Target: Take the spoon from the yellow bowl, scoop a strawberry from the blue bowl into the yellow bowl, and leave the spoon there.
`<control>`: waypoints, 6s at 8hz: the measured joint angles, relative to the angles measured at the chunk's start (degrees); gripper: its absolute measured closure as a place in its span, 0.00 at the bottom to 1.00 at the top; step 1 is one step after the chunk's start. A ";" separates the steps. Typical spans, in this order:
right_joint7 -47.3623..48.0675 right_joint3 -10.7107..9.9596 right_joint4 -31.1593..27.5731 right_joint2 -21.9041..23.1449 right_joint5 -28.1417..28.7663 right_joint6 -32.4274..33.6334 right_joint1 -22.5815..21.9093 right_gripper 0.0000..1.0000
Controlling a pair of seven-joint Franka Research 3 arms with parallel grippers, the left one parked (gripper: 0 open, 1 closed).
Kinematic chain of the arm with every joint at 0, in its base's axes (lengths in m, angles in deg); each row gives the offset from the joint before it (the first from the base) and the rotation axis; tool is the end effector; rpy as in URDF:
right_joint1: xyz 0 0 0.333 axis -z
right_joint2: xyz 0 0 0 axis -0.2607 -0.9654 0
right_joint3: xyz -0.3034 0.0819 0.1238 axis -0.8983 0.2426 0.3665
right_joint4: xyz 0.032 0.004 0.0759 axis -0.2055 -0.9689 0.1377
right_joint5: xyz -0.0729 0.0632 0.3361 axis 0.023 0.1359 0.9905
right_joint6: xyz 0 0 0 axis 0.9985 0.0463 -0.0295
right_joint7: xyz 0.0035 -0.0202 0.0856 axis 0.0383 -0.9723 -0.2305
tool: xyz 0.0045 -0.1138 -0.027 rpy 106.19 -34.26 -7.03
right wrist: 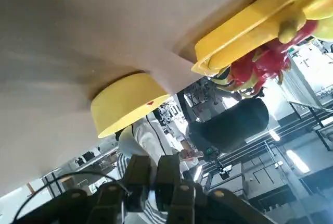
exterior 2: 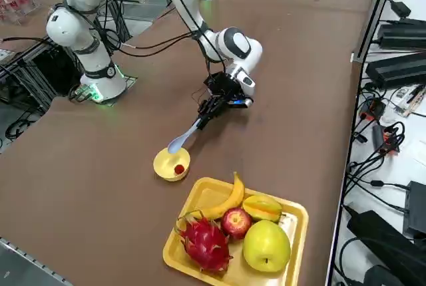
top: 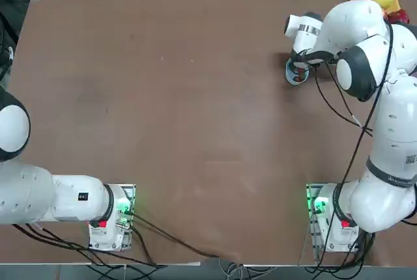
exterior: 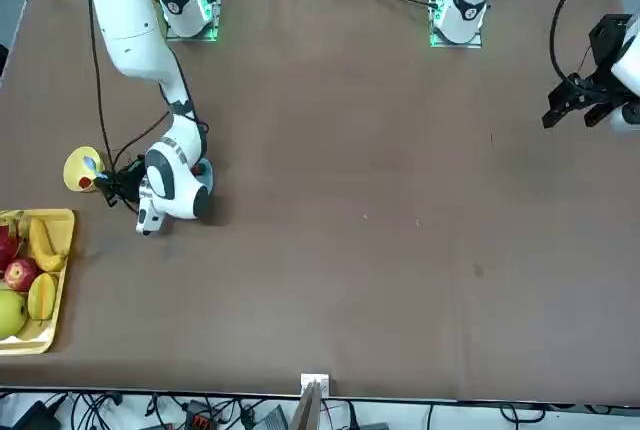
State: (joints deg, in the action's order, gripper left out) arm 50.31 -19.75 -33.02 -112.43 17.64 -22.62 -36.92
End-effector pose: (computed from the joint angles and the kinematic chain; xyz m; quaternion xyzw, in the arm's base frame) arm 0.5718 0.0195 0.1984 0.7183 0.3037 -0.3561 0.5148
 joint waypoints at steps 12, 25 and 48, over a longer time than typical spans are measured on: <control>33.16 -0.18 1.96 -1.66 1.55 2.26 2.79 0.90; 43.82 0.08 3.77 -4.27 1.56 -0.41 4.70 0.03; 4.96 1.12 11.88 39.82 57.58 1.18 12.06 0.00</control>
State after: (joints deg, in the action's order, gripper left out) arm 55.27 -18.62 -21.14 -72.61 75.22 -21.44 -24.86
